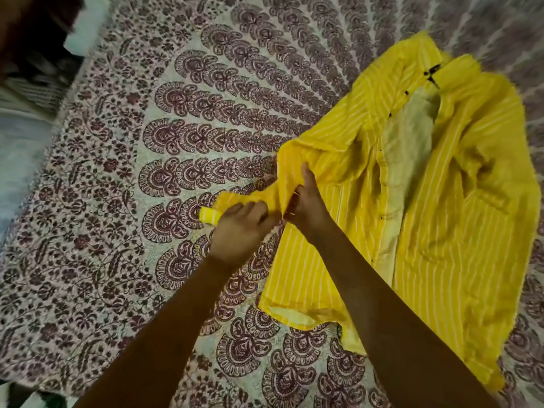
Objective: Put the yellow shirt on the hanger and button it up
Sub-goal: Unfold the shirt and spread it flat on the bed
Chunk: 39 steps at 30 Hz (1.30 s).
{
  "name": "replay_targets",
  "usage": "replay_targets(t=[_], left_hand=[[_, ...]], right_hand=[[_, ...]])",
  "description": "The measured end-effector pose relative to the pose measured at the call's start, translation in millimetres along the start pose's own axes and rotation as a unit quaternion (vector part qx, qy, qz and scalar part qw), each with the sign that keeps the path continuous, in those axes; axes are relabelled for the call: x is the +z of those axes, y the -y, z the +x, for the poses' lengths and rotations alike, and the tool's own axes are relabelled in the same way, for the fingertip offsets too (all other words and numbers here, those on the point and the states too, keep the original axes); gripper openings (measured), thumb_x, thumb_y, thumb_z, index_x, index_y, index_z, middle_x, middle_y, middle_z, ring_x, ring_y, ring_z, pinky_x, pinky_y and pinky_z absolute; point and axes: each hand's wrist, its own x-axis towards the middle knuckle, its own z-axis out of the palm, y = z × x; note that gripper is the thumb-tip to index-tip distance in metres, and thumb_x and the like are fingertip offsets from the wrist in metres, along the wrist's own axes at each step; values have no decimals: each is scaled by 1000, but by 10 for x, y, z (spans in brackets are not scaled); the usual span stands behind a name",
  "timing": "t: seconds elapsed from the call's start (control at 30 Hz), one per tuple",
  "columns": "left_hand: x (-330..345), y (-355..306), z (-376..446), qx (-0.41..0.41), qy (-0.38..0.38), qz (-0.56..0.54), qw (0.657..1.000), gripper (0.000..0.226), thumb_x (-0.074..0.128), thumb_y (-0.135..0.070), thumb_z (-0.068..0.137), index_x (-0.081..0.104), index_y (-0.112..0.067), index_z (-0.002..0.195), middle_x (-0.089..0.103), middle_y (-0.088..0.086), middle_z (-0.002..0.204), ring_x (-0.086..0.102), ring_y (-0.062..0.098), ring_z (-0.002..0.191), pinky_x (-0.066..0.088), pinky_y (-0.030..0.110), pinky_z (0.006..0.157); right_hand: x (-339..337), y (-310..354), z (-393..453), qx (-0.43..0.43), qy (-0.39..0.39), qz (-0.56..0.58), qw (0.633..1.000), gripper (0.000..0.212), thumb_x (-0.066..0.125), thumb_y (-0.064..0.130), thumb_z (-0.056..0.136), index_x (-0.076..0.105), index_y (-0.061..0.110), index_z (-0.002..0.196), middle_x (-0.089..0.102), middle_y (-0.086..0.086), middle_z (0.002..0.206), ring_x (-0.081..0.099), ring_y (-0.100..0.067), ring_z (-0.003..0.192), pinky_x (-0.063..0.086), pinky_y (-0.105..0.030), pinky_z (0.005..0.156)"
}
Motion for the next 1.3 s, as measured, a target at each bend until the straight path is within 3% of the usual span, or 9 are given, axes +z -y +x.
replay_targets(t=[0.13,0.27,0.33,0.47,0.53,0.83,1.03,1.17,1.3], left_hand=[[95,64,-318,19,130,-109,985,27,50,-30,80,69,-27,100,61,-2,73,61,18,59,47,24,50],[106,197,-584,-325,102,-286,896,35,42,-43,91,66,-22,103,67,0,88,62,16,69,45,25,58],[169,239,-550,-501,51,-340,794,31,49,-36,90,64,-12,103,64,5,88,58,20,75,42,27,63],[210,169,-261,-646,144,-600,450,41,38,-43,96,43,-19,130,51,6,114,54,23,101,42,36,87],[204,82,-143,-636,112,-654,394,38,30,-50,95,51,-24,113,58,4,111,54,22,107,38,39,98],[392,161,103,-569,128,-763,279,62,27,-65,88,55,-21,121,67,8,115,66,21,101,55,35,79],[406,199,57,-532,110,-796,266,73,57,-56,77,46,-14,135,58,13,128,58,28,114,49,42,92],[377,215,-99,-490,145,-833,213,91,78,-60,53,52,-15,128,69,13,107,69,25,87,56,33,67],[320,350,-190,-506,157,-804,270,92,83,-60,39,57,-16,116,73,5,82,68,17,62,52,22,47]], right_hand=[[130,78,154,-4,-59,70,996,46,55,26,91,49,4,131,56,-19,129,55,-34,116,41,-54,101],[44,-9,240,-6,-25,200,979,25,47,24,93,56,13,114,64,-11,102,61,-29,93,47,-46,87],[18,-76,240,-14,2,263,965,29,41,28,95,57,12,114,65,-12,99,60,-31,95,44,-49,92],[64,-131,203,-21,57,298,953,72,62,49,76,47,11,135,55,-17,130,51,-36,121,39,-52,102],[90,-87,197,-24,95,269,958,97,79,58,51,51,12,132,59,-16,125,56,-33,116,48,-48,94],[89,-39,143,-38,165,221,960,100,89,48,37,57,3,120,67,-19,109,66,-32,98,55,-46,82],[123,-78,160,-51,152,220,962,79,90,44,36,64,7,101,68,-15,97,67,-28,91,56,-41,80],[175,-43,130,-56,156,227,960,49,83,40,58,67,10,94,71,-13,88,69,-26,83,57,-41,75],[164,-7,161,-45,113,192,974,36,62,26,73,60,8,105,69,-12,95,66,-27,90,53,-41,83]])
